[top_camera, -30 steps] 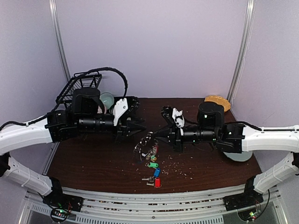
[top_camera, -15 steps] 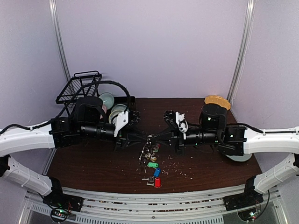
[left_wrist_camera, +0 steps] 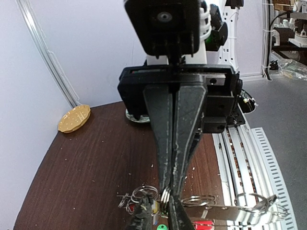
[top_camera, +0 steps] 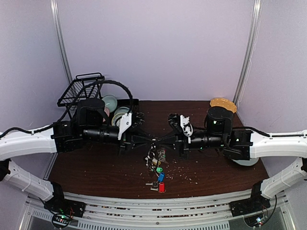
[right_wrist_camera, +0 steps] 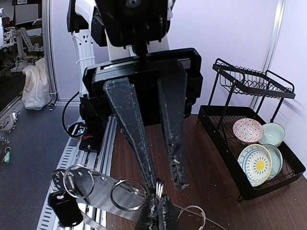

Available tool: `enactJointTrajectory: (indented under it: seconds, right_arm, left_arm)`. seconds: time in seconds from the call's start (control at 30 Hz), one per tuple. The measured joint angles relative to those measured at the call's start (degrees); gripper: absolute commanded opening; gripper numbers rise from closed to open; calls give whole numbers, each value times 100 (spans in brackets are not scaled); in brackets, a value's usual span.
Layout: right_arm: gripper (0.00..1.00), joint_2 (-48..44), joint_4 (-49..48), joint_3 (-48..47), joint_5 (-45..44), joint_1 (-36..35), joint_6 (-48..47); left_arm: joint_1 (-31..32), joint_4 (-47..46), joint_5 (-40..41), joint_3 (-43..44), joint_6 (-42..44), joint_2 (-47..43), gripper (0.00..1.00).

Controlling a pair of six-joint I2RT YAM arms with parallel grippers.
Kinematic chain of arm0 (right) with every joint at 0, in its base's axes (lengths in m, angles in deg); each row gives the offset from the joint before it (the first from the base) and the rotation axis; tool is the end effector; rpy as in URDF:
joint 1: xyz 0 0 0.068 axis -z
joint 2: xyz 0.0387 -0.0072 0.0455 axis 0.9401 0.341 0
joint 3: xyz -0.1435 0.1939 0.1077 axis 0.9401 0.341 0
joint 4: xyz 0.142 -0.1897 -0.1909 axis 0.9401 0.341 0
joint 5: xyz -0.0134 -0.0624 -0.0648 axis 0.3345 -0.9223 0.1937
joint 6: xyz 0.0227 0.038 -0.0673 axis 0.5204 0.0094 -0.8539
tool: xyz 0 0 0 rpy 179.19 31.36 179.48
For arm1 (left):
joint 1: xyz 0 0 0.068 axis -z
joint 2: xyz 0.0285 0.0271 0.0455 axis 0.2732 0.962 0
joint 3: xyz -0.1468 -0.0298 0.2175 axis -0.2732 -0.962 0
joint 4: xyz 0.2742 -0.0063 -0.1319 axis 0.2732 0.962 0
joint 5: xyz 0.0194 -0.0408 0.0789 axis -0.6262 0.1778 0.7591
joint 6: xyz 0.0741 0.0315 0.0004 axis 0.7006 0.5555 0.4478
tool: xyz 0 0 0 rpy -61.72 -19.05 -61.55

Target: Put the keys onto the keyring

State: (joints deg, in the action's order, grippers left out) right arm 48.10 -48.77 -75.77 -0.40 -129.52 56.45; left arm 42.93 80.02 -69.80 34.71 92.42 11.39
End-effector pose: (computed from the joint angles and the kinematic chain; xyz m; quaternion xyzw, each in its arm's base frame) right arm 0.1588 0.3359 0.2881 -0.5424 0.4733 0.4433 0.5342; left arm 0.1636 -0.3230 0.2987 0.5566 0.5635 -0.3779 0.4795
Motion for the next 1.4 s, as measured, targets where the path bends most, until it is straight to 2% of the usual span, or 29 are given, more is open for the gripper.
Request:
enactJointTrajectory:
  seconds: [0.13, 0.4, 0.5, 0.63, 0.87, 1.03, 1.17, 1.23, 1.4]
  right_arm:
    - [0, 11, -2, 0, -7, 2, 2]
    - [0, 15, 13, 0, -15, 2, 15]
    - [19, 15, 17, 0, -50, 2, 28]
    - [31, -35, -2, 9, -144, 2, 70]
    - [37, -673, -232, 402, -284, 13, -74]
    - [40, -706, -378, 457, -295, 13, -17]
    - [37, -595, -621, 439, -310, 129, 907]
    - [33, -511, -664, 352, -262, 380, 1698]
    - [34, -428, -660, 267, -319, 807, 3508]
  left_arm:
    - [20, -37, -17, 0, -17, 26, 2]
    - [20, 7, 33, 0, -11, 28, 0]
    - [35, 9, 122, 0, 31, 22, 0]
    - [52, 26, 160, -52, 214, -63, 0]
    - [52, 28, -201, -157, 680, -319, 0]
    - [52, 44, -420, -133, 866, -319, 0]
    - [52, 52, -481, -55, 931, -319, 0]
    - [52, 50, -476, -17, 977, -330, 0]
    - [52, 66, -393, -15, 1233, -396, 0]
